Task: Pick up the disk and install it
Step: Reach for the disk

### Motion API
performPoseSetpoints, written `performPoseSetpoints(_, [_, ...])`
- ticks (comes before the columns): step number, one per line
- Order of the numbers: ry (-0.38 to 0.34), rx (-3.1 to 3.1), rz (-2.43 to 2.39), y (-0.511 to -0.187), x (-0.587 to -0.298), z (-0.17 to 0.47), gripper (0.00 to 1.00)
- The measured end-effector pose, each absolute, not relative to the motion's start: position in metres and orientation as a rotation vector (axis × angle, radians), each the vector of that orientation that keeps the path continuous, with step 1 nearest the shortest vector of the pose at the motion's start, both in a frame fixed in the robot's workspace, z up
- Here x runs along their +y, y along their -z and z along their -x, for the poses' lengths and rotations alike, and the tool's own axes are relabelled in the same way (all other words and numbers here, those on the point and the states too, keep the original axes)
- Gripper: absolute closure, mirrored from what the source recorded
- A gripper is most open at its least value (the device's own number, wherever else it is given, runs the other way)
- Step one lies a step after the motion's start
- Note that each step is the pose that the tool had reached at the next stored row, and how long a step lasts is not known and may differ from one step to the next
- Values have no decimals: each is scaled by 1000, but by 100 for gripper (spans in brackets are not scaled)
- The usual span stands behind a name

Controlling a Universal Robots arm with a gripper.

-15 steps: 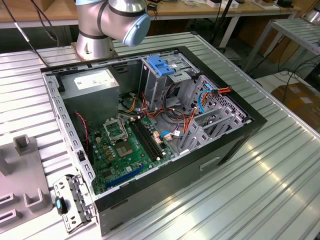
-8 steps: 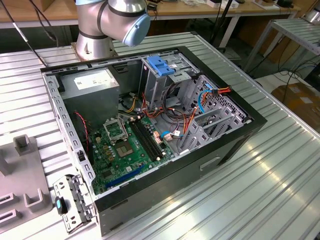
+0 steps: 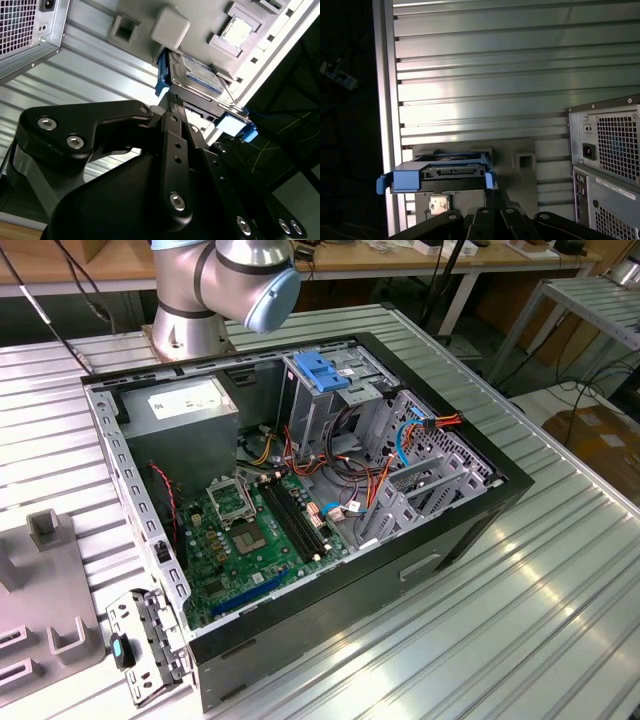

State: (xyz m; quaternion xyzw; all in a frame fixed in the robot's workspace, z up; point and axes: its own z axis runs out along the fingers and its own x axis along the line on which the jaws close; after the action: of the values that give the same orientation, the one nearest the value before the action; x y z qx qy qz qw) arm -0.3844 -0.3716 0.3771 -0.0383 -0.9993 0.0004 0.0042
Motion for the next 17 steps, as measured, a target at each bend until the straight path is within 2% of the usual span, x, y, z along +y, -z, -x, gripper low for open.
performPoseSetpoints(17, [0, -3131, 120, -377, -372, 438, 89])
